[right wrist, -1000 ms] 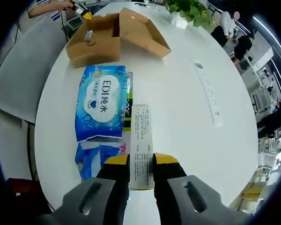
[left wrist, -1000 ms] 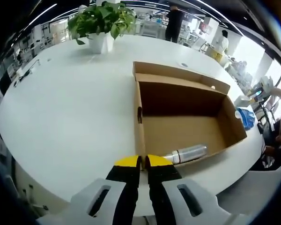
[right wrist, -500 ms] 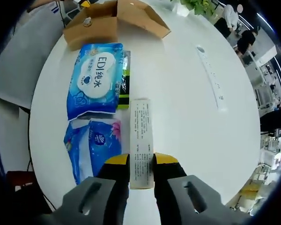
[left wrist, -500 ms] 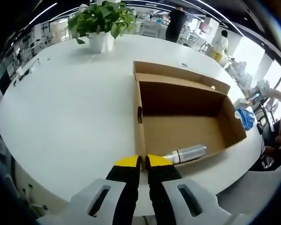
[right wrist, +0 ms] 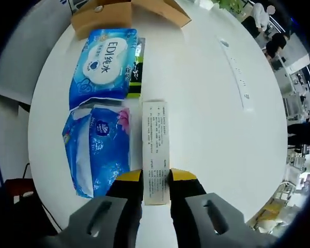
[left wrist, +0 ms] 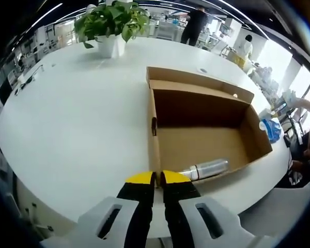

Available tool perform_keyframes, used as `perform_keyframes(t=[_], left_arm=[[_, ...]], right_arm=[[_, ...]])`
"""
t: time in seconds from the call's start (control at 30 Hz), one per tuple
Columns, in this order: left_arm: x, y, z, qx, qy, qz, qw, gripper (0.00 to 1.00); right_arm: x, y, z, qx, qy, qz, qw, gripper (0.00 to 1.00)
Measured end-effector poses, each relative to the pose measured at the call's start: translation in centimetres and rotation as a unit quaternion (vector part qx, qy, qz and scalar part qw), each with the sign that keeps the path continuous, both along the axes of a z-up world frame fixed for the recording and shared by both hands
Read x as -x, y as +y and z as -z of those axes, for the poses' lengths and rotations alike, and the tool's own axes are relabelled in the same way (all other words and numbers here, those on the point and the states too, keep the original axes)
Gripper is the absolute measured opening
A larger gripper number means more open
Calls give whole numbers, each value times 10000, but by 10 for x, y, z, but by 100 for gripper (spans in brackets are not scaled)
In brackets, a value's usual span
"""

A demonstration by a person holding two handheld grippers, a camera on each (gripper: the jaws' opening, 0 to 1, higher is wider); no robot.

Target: Operate the shoe box by opening the lid, removing the specified soft item, and placing it in the target area until the item is outside and the box remains undamaged.

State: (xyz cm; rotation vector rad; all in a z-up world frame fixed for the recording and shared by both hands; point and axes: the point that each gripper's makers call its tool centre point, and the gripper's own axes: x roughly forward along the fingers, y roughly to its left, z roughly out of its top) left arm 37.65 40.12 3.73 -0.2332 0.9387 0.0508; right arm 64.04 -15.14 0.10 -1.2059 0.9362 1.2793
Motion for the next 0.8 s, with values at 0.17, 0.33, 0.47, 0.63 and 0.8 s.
perform_keyframes(t=[0.17, 0.33, 0.47, 0.63, 0.8], left_arm=[[1, 0, 0, -11, 7, 10, 10000, 3], [1, 0, 0, 2, 4, 20, 10000, 3], [1, 0, 0, -45, 3, 55, 10000, 4], [2, -1, -1, -96, -29, 105, 9999, 4], [1, 0, -1, -159, -30, 193, 9997, 4]], right_arm=[[-1, 0, 0, -13, 1, 8, 10000, 17], [-2, 1, 0, 20, -65, -24, 10000, 18], [-5, 1, -2, 8, -113, 53, 9999, 19], [-5, 1, -5, -46, -146, 126, 9998, 19], [-9, 0, -10, -65, -288, 235, 9993, 27]])
